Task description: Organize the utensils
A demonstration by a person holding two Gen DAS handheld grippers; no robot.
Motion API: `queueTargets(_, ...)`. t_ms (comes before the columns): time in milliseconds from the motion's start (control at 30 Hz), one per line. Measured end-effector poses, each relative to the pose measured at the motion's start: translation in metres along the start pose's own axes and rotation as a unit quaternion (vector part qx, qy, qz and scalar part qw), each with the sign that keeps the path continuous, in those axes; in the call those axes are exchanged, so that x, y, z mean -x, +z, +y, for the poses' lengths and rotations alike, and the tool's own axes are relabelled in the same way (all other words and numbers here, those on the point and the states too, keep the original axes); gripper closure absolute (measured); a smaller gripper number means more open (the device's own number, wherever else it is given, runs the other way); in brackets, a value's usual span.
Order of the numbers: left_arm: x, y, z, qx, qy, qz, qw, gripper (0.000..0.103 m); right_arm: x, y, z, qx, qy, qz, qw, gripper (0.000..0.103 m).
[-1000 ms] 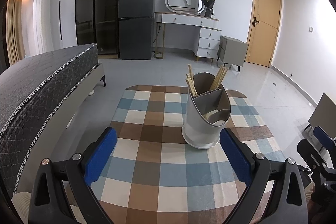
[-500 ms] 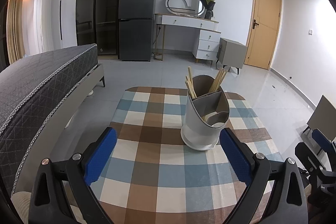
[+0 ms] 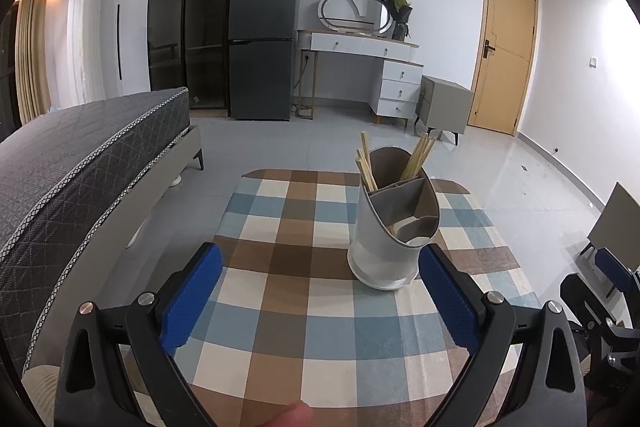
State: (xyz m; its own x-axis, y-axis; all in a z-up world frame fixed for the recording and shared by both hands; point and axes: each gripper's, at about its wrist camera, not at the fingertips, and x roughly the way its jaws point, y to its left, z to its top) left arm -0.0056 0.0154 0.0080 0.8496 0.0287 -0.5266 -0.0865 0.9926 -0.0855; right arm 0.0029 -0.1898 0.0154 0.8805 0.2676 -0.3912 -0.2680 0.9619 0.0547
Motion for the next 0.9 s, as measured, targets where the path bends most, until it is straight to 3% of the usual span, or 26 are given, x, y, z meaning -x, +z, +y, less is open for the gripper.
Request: queueTargets(900, -0.0056, -0.0004, 0.0025, 0.010, -0.003, 0.011, 0.9999, 0.007, -0.0006, -0.0008, 0.0004, 0.003, -0.001, 0.003, 1.000, 0.000)
